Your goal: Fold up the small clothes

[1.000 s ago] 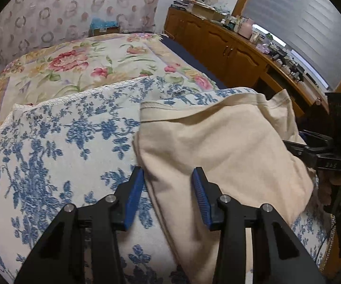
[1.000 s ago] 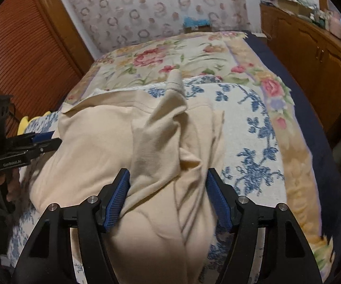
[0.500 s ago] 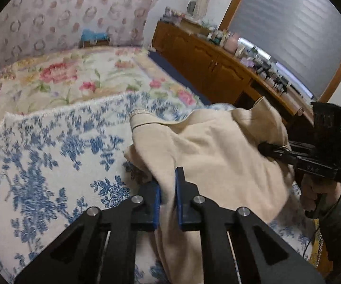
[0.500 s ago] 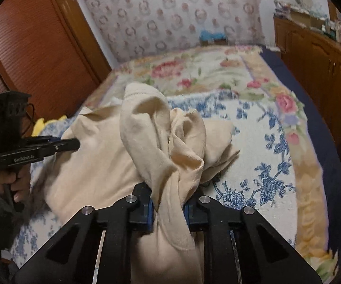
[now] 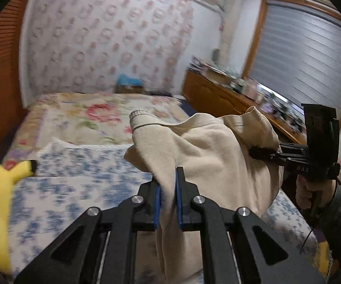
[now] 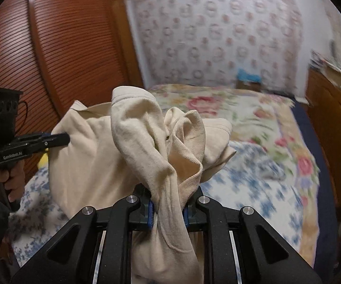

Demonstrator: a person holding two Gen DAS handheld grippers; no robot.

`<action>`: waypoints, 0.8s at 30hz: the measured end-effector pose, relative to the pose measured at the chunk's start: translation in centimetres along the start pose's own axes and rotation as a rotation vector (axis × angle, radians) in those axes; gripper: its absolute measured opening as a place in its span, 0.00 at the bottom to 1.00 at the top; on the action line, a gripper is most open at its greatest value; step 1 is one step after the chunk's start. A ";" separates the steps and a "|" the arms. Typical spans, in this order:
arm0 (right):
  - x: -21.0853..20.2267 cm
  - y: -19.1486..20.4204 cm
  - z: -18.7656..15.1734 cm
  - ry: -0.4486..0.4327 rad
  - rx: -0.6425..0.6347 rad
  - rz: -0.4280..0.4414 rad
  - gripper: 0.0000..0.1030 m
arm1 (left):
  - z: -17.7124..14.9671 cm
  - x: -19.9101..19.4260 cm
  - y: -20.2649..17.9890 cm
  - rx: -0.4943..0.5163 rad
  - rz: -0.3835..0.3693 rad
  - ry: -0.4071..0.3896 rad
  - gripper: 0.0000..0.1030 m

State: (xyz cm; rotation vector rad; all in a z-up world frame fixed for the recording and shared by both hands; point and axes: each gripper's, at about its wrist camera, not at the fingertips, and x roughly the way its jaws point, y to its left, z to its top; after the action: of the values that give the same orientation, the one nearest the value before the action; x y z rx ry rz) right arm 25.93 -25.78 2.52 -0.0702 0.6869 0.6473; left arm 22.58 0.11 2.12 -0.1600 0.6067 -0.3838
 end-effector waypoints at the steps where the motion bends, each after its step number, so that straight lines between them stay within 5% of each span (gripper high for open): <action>1: 1.1 1.0 1.0 0.010 -0.030 0.020 0.14 | -0.2 -0.7 1.0 -0.011 0.023 -0.010 0.07; 15: 19.8 17.4 10.4 0.210 -0.416 0.269 0.14 | -8.3 -7.3 15.1 -0.195 0.398 -0.051 0.07; 24: 27.6 26.4 11.4 0.258 -0.615 0.372 0.14 | -13.5 -8.2 17.0 -0.269 0.519 0.031 0.07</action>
State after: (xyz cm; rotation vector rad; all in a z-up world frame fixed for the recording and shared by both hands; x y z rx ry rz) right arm 33.40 13.19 -1.56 -0.6145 0.7335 1.2074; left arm 13.71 18.48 -8.94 -0.2455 0.7040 0.1997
